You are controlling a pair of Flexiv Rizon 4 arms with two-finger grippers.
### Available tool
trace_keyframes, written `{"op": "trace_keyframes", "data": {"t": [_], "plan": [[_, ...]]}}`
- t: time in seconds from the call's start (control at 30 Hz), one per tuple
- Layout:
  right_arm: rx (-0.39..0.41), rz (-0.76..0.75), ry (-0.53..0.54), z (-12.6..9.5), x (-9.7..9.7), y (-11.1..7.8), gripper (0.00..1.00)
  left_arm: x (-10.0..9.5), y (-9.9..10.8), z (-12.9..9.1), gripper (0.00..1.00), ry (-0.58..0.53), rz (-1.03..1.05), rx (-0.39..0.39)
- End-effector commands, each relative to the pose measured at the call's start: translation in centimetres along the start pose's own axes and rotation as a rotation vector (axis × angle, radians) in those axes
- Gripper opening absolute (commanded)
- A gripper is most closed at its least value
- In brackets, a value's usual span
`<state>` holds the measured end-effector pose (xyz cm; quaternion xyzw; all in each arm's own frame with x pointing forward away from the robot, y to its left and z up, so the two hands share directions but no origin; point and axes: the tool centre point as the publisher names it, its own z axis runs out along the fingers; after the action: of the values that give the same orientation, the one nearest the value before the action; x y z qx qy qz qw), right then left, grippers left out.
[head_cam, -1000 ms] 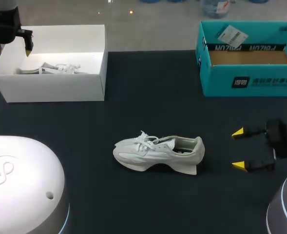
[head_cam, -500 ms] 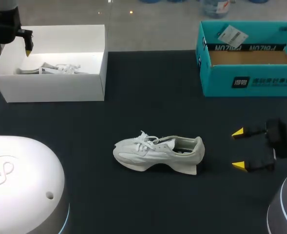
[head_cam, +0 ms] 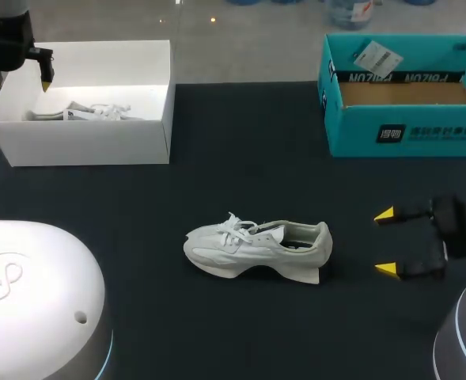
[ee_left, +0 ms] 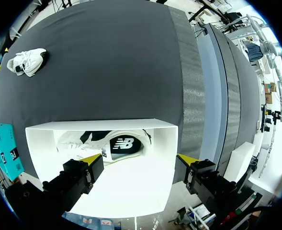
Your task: Take the shoe out of the shoebox, open the shoe tongue, remove and reinsert the insole, then place the shoe into the shoebox
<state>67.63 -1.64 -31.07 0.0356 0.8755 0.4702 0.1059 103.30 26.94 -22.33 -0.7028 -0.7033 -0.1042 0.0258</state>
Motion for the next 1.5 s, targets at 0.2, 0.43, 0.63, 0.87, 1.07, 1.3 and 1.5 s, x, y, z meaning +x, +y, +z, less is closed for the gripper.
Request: {"op": "trace_keyframes", "data": {"t": [0.2,0.43,0.63,0.87,1.07,1.3,1.5], "plan": [[-0.027,0.012,-0.036,1.4,0.6,-0.9,1.0,0.0,0.0,0.0,1.0,0.0,0.001,0.001],[-0.029,0.015,-0.022,3.3,0.6,-0.6,1.0,0.0,0.0,0.0,1.0,0.0,0.001,0.001],[-0.018,0.025,-0.012,4.7,0.5,-0.5,1.0,0.0,0.0,0.0,1.0,0.0,0.001,0.001],[-0.021,0.054,-0.003,6.2,0.5,-0.6,1.0,0.0,0.0,0.0,1.0,0.0,0.001,0.001],[-0.01,0.065,0.002,7.1,0.6,-1.4,1.0,0.0,0.0,0.0,1.0,0.0,0.001,0.001],[-0.01,0.068,-0.006,7.3,0.1,-2.7,1.0,0.0,0.0,0.0,1.0,0.0,0.001,0.001],[-0.014,0.062,-0.012,6.8,-0.3,-3.7,1.0,0.0,0.0,0.0,1.0,0.0,0.001,0.001]]}}
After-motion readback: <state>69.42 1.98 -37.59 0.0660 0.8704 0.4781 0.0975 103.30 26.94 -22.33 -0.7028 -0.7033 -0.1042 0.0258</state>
